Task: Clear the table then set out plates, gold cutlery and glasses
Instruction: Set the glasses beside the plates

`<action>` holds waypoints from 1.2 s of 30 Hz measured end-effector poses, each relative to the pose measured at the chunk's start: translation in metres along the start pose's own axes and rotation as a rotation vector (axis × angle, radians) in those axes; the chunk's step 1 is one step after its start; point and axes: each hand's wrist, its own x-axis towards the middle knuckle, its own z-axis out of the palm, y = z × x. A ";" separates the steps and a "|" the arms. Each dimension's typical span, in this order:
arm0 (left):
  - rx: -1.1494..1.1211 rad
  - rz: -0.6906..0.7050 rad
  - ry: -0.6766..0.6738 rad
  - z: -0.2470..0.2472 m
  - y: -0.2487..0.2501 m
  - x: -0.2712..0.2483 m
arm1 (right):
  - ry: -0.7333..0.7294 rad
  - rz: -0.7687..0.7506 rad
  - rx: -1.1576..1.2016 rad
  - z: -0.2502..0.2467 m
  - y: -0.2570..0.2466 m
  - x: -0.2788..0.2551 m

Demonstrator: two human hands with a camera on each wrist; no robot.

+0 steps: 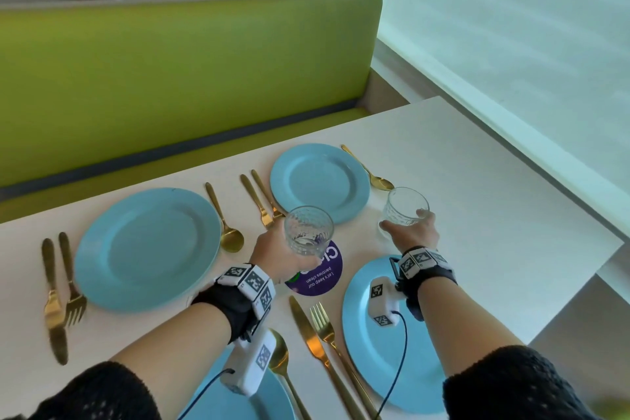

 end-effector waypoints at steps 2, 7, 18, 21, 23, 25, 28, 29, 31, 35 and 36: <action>0.003 0.005 -0.001 0.002 0.001 0.001 | -0.001 0.006 0.008 0.002 0.001 0.003; -0.008 0.010 -0.013 0.006 0.004 0.004 | 0.014 0.024 0.037 0.002 0.005 0.008; 0.007 0.023 -0.052 0.021 -0.003 0.007 | -0.005 0.046 0.035 -0.002 0.009 0.012; 0.024 0.041 -0.070 0.024 -0.006 0.006 | -0.001 0.054 0.041 -0.001 0.011 0.010; 0.032 0.043 -0.082 0.025 -0.007 0.005 | 0.001 0.047 0.048 -0.001 0.013 0.010; 0.031 0.039 -0.090 0.026 -0.008 0.004 | 0.005 0.035 0.053 -0.002 0.015 0.010; 0.049 0.055 -0.111 0.025 -0.008 0.001 | 0.011 0.010 0.040 -0.007 0.018 0.009; 0.063 0.058 -0.125 0.025 -0.007 0.000 | 0.013 0.002 0.036 -0.010 0.019 0.008; 0.069 0.052 -0.153 0.024 -0.007 -0.003 | 0.017 -0.012 0.025 -0.017 0.021 0.004; 0.039 0.064 -0.186 0.015 -0.006 -0.014 | 0.002 -0.022 -0.013 -0.030 0.025 -0.009; 0.039 0.072 -0.178 0.011 -0.007 -0.018 | 0.001 -0.018 -0.015 -0.033 0.025 -0.015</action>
